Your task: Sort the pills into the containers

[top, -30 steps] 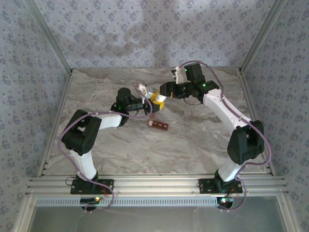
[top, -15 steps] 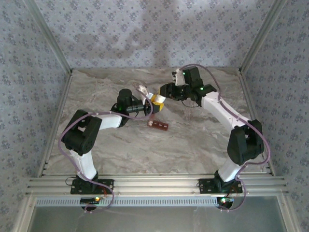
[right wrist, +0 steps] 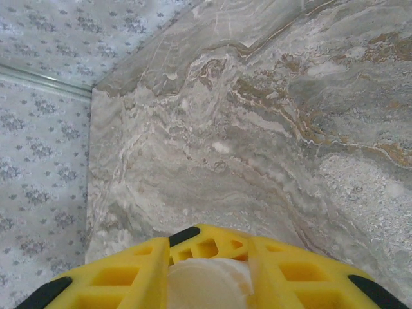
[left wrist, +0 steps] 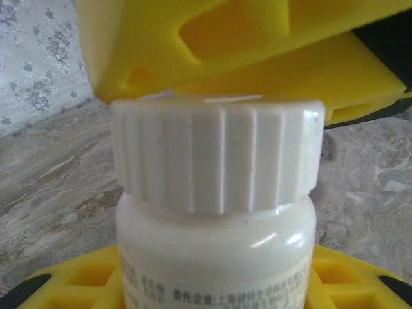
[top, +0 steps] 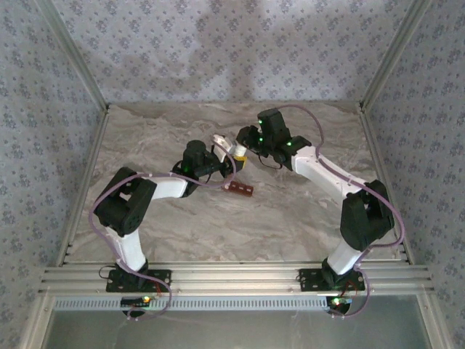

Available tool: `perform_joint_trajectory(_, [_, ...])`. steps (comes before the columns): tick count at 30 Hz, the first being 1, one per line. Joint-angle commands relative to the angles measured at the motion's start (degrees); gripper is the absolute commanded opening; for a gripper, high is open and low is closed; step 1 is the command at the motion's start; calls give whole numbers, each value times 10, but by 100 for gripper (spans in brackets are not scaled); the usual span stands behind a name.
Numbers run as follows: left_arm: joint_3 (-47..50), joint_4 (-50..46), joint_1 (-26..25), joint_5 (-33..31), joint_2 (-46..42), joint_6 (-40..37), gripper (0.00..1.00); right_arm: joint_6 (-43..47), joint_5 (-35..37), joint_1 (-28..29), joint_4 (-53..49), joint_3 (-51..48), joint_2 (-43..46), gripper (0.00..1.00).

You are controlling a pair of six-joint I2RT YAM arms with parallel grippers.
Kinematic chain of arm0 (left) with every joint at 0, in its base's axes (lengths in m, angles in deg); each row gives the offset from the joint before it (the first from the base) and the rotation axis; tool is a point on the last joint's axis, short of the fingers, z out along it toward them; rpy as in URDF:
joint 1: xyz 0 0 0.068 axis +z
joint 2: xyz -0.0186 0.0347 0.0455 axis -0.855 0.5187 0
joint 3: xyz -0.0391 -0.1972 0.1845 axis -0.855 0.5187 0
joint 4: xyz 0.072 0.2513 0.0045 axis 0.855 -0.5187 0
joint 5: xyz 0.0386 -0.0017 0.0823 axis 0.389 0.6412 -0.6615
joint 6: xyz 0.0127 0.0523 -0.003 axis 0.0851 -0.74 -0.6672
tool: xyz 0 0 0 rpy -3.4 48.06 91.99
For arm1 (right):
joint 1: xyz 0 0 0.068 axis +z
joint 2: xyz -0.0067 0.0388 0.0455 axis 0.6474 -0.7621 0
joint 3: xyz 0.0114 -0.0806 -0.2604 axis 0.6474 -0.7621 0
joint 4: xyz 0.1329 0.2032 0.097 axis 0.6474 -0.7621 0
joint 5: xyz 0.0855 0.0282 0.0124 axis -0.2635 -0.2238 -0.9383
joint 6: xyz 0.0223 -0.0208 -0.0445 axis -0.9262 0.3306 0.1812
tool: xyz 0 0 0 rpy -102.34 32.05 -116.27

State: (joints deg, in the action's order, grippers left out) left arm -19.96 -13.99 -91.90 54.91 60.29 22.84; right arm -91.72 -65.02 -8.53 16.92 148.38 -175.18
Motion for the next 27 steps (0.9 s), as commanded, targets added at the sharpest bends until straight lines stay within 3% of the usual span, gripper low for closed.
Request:
perform_joint_trajectory(1, [-11, 79, -15, -11, -35, -12, 0, -15, -21, 29, -38, 13, -9, 31])
perform_joint_trajectory(8, [-6, 67, -6, 27, -43, 3, 0, 48, -29, -9, -66, 18, 56, 55])
perform_joint_trajectory(13, [-18, 37, 3, 92, -50, 27, 0, 95, -52, -53, -88, -5, 118, 66])
perform_joint_trajectory(20, [-41, 8, 14, 182, -55, 80, 0, 275, -230, -125, -56, -24, 145, 77])
perform_joint_trajectory(27, [-69, -36, 17, 233, -59, 98, 0, 360, -276, -109, -123, 34, 109, 82])
